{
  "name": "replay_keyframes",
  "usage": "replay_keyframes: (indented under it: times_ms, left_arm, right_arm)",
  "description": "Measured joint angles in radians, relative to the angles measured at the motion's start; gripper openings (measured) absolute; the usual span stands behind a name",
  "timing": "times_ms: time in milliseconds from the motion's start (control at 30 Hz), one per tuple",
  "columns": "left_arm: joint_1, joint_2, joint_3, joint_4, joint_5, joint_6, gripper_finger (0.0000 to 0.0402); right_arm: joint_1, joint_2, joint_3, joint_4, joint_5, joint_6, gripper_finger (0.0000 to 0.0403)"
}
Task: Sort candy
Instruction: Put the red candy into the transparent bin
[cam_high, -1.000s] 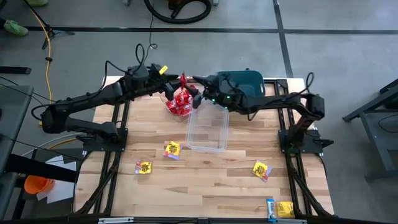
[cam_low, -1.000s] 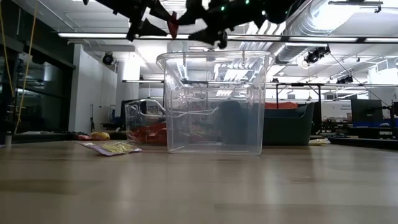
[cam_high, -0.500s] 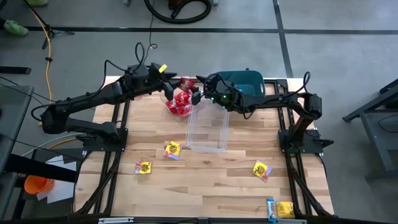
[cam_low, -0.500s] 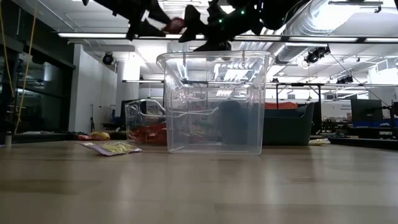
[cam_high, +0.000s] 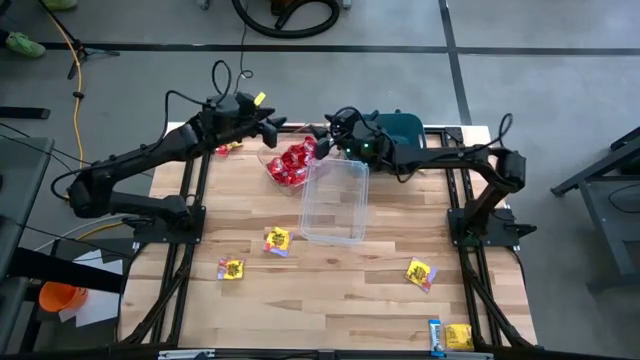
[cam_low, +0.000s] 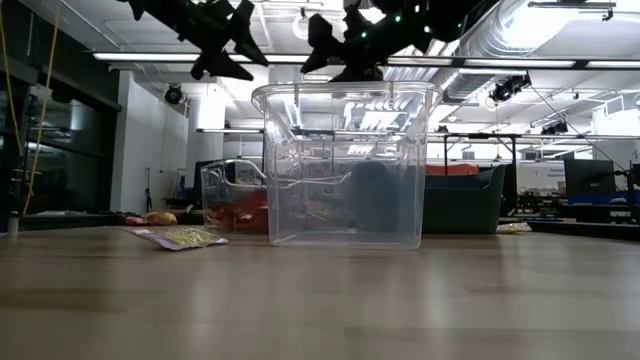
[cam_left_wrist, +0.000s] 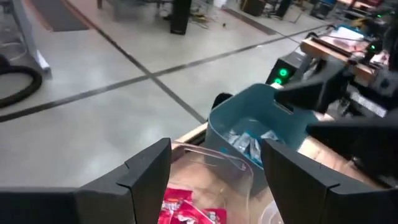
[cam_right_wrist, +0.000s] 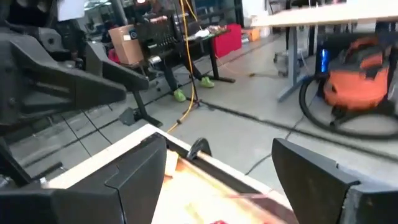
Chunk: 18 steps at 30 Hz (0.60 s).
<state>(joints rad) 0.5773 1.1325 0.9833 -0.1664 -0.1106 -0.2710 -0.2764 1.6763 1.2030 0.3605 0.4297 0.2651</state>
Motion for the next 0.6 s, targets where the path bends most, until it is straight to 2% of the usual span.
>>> replay_keyframes:
  times_ms: [100, 267, 333, 400, 600]
  left_arm:
    - [0.001, -0.035, 0.000, -0.022, -0.027, 0.043, 0.0236]
    - [0.034, -0.064, -0.002, -0.214, -0.322, 0.019, 0.0236]
    - [0.077, -0.051, -0.030, -0.299, -0.386, -0.030, 0.0236]
    - [0.138, -0.030, -0.089, -0.336, -0.375, -0.102, 0.0236]
    - [0.263, 0.045, -0.309, -0.345, -0.234, -0.316, 0.0236]
  right_arm:
    - [0.000, -0.056, 0.000, -0.028, 0.000, -0.076, 0.0288]
    - [0.000, -0.183, 0.000, -0.106, 0.004, -0.171, 0.0288]
    - [-0.003, -0.231, 0.000, -0.153, 0.005, -0.192, 0.0288]
    - [-0.006, -0.269, 0.001, -0.180, 0.006, -0.194, 0.0288]
    - [-0.026, -0.329, 0.001, -0.277, 0.007, -0.172, 0.0288]
